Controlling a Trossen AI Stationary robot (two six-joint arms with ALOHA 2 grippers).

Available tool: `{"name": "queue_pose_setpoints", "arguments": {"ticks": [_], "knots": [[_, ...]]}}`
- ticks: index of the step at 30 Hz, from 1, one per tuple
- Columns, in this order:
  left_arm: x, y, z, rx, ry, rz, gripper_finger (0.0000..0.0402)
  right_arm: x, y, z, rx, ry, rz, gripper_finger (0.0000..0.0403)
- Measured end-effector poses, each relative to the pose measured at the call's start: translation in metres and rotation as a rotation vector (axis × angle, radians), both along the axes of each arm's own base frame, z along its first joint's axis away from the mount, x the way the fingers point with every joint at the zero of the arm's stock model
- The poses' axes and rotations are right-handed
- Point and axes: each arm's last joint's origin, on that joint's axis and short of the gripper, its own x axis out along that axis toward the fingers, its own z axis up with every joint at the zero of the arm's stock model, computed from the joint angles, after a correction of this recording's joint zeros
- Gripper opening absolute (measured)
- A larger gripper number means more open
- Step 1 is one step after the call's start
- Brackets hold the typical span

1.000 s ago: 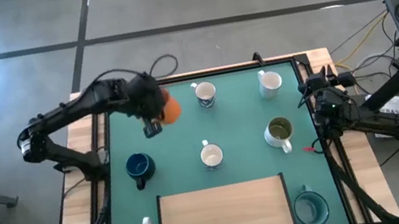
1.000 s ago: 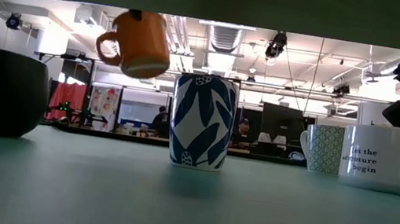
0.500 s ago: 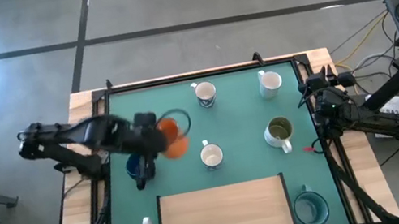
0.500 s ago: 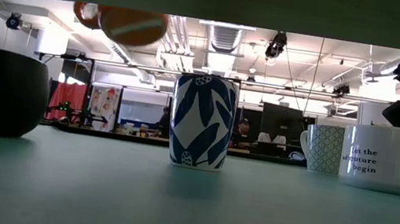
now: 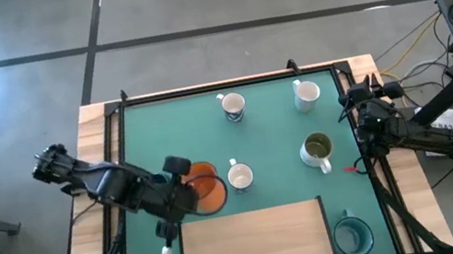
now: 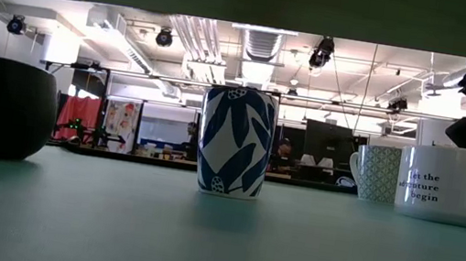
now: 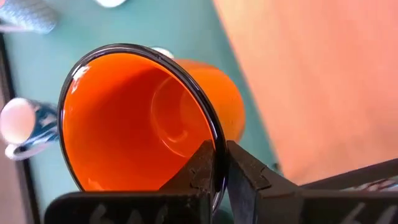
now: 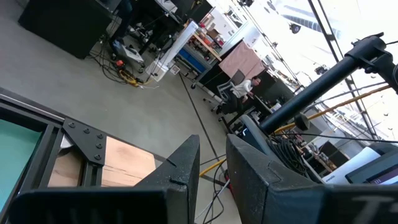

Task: Place coffee mugs
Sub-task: Put the orange mug on the shelf

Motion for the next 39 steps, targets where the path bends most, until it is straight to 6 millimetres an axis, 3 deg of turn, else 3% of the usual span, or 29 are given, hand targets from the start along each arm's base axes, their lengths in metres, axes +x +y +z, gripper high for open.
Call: {"name": "queue_pose_setpoints", "arguments": {"ticks": [12, 18, 23, 32, 39], "knots": [[0.028, -0.051, 0.012, -0.108, 0.113, 0.155, 0.0007, 0.000, 0.000, 0.000, 0.000, 0.000, 0.001, 0.0068], [0.026, -0.074, 0.010, -0.136, 0.133, 0.087, 0.0007, 0.000, 0.000, 0.000, 0.000, 0.000, 0.001, 0.0068], [0.019, -0.087, 0.000, -0.024, 0.145, -0.054, 0.0007, 0.000, 0.000, 0.000, 0.000, 0.000, 0.000, 0.0068], [0.017, -0.089, -0.003, 0.097, 0.132, -0.205, 0.0007, 0.000, 0.000, 0.000, 0.000, 0.000, 0.001, 0.0068], [-0.006, -0.072, -0.007, 0.204, 0.178, -0.389, 0.0007, 0.000, 0.000, 0.000, 0.000, 0.000, 0.000, 0.0068]]}}
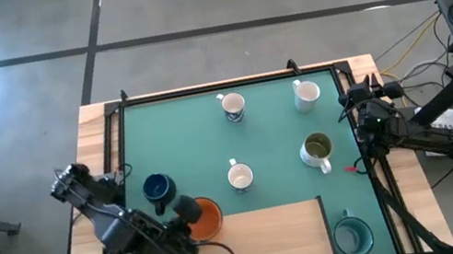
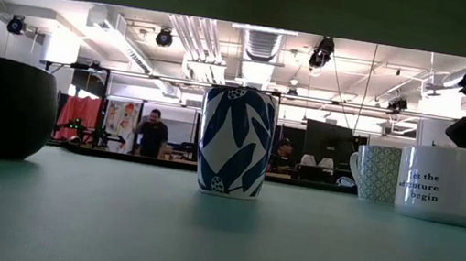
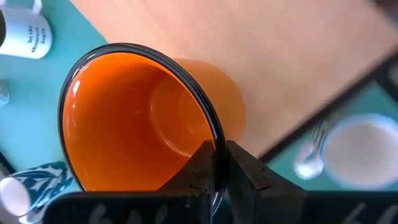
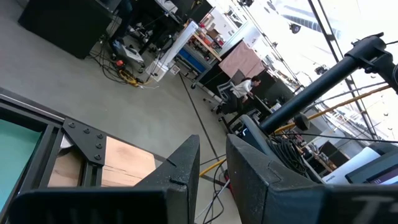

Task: Place coffee mugs
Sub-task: Put the orange mug on the shelf

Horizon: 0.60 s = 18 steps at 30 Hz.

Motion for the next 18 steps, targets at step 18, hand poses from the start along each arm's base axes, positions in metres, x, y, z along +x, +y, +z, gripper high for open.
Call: {"name": "queue_pose_setpoints", "arguments": {"ticks": [18], "knots": [[-0.032, 0.001, -0.013, 0.048, 0.022, -0.300, 0.0007, 0.000, 0.000, 0.000, 0.000, 0.000, 0.000, 0.0068]]}}
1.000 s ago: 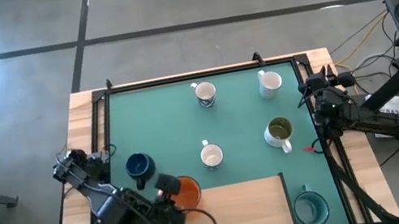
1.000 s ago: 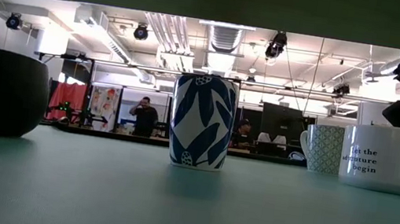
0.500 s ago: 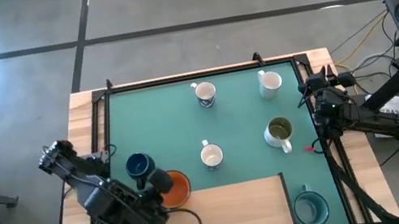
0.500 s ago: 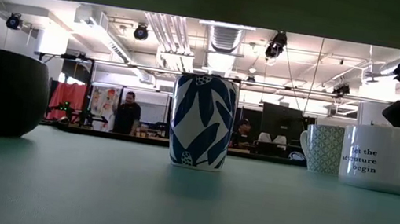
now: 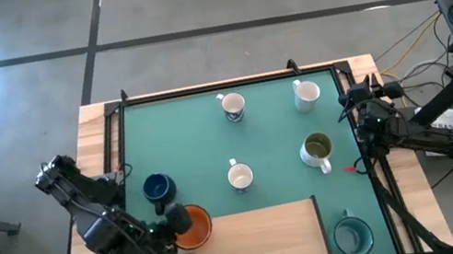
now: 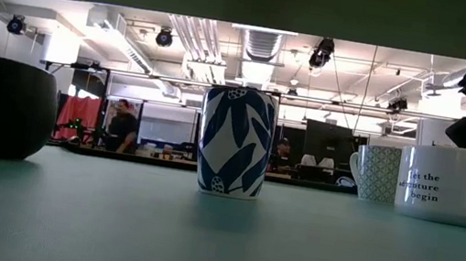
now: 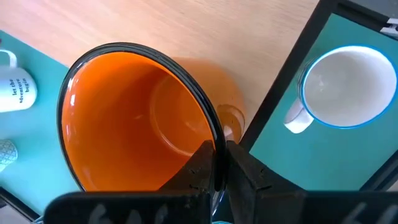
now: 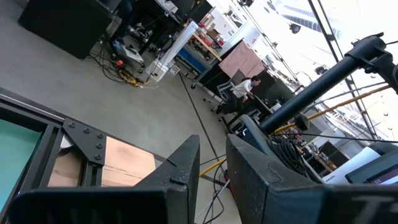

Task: Place coffee mugs
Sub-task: Put the orange mug on the shelf

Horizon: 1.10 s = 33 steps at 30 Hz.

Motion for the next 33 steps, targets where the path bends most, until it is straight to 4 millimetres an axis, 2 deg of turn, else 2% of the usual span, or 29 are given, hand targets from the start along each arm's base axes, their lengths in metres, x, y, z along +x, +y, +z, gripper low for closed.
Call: {"name": "queue_pose_setpoints", "arguments": {"ticks": [12, 21, 26, 33], "knots": [[0.004, -0.005, -0.004, -0.033, -0.007, -0.039, 0.0012, 0.000, 0.000, 0.000, 0.000, 0.000, 0.000, 0.0068], [0.006, -0.007, -0.021, 0.000, 0.014, -0.046, 0.0028, 0.000, 0.000, 0.000, 0.000, 0.000, 0.000, 0.0068], [0.007, -0.008, -0.010, -0.036, -0.017, -0.035, 0.0036, 0.000, 0.000, 0.000, 0.000, 0.000, 0.000, 0.0068], [0.002, -0.003, 0.004, -0.067, -0.011, 0.056, 0.0073, 0.000, 0.000, 0.000, 0.000, 0.000, 0.000, 0.0068]]}}
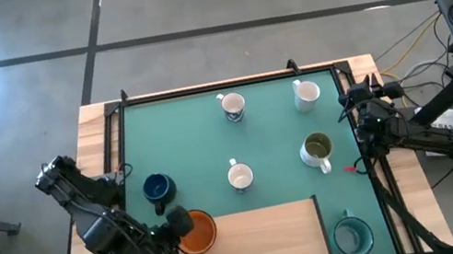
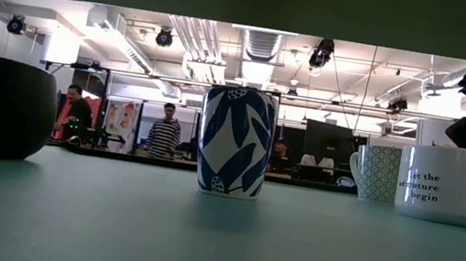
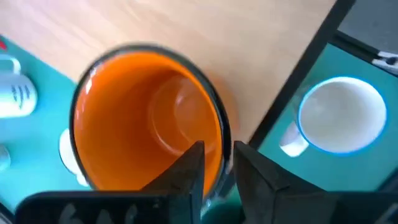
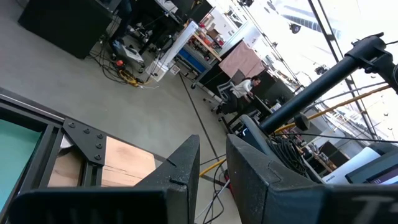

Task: Place coffee mugs
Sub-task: Put the orange mug on the shelf, then put the red patterned mug on the shelf

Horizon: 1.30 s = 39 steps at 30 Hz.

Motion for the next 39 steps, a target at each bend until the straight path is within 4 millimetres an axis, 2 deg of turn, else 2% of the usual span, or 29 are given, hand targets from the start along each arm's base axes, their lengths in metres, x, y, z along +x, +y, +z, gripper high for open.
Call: {"name": "queue_pose_setpoints", "arguments": {"ticks": [5, 10, 18, 25, 31, 35, 39], "knots": [[-0.009, 0.009, 0.006, 0.023, 0.060, 0.094, 0.0094, 0.000, 0.000, 0.000, 0.000, 0.000, 0.000, 0.0068], [-0.021, 0.022, 0.017, -0.064, 0.035, 0.233, 0.0100, 0.000, 0.000, 0.000, 0.000, 0.000, 0.000, 0.0068], [-0.048, 0.047, 0.015, -0.163, 0.062, 0.486, 0.0100, 0.000, 0.000, 0.000, 0.000, 0.000, 0.000, 0.0068], [-0.059, 0.050, -0.015, -0.316, 0.181, 0.796, 0.0100, 0.000, 0.000, 0.000, 0.000, 0.001, 0.000, 0.0068], [-0.068, 0.030, -0.049, -0.437, 0.255, 0.933, 0.0100, 0.000, 0.000, 0.000, 0.000, 0.000, 0.000, 0.0068], [-0.078, 0.015, -0.071, -0.479, 0.215, 0.987, 0.0101, 0.000, 0.000, 0.000, 0.000, 0.000, 0.000, 0.0068], [-0.086, 0.004, -0.084, -0.521, 0.180, 1.013, 0.0101, 0.000, 0.000, 0.000, 0.000, 0.000, 0.000, 0.0068]]}}
